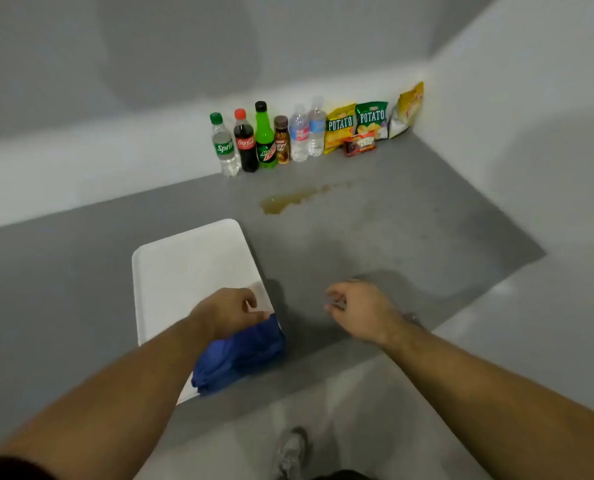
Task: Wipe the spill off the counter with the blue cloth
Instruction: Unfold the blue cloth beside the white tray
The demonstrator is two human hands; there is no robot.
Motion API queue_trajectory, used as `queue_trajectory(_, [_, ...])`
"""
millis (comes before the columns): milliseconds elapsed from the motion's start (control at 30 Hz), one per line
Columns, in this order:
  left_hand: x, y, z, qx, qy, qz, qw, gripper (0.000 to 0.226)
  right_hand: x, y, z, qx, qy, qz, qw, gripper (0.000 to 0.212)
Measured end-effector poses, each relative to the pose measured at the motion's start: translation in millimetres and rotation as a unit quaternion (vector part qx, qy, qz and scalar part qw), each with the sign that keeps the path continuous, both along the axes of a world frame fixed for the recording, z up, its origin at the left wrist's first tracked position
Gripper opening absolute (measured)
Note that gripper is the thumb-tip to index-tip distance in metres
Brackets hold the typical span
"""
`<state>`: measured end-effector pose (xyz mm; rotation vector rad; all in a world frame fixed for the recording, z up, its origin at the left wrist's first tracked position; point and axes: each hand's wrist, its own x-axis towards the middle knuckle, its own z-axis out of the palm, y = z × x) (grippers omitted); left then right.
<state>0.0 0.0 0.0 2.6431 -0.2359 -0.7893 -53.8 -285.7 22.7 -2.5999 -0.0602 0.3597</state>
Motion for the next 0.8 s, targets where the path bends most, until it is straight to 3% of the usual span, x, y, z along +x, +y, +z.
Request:
queue_trajectory(100, [-7.0, 11.7, -9.6, 0.019, 0.023, -0.035, 0.999, 0.042, -4.7, 18.9, -10.5, 0.011, 0.054, -0.011, 0.998, 0.038])
queue_trajectory(267, [-20.6, 19.8, -28.4, -0.024, 0.005, -0.024, 0.999, 0.009, -13.7, 46.6, -19.3, -0.012, 0.103, -0.003, 0.995, 0.030])
queue_trajectory(300, [-21.7, 20.6, -29.9, -0.033, 0.003, -0.021, 0.999, 0.011, -15.5, 50.1, -21.4, -0.015, 0.110, -0.008, 0.994, 0.026])
queue_trajectory(400, [-24.4, 25.4, -31.8, -0.087, 0.010, -0.011, 0.996, 0.008, -19.6, 58.8, -25.9, -0.001, 0.103, -0.027, 0.994, 0.020])
queue_trajectory(500, [-32.7, 29.9, -30.6, -0.160, 0.021, 0.014, 0.987, 0.006, -23.4, 65.2, -23.3, 0.047, 0.115, -0.044, 0.991, 0.030])
queue_trajectory(667, [-45.2, 23.6, -13.2, -0.288, 0.022, 0.050, 0.956, 0.015, -28.4, 71.7, -11.0, 0.118, 0.116, -0.059, 0.984, 0.037])
queue_trajectory(800, [-44.3, 4.9, 15.7, -0.429, 0.055, 0.095, 0.897, 0.020, -27.3, 67.9, 10.0, 0.213, 0.129, -0.085, 0.965, 0.033])
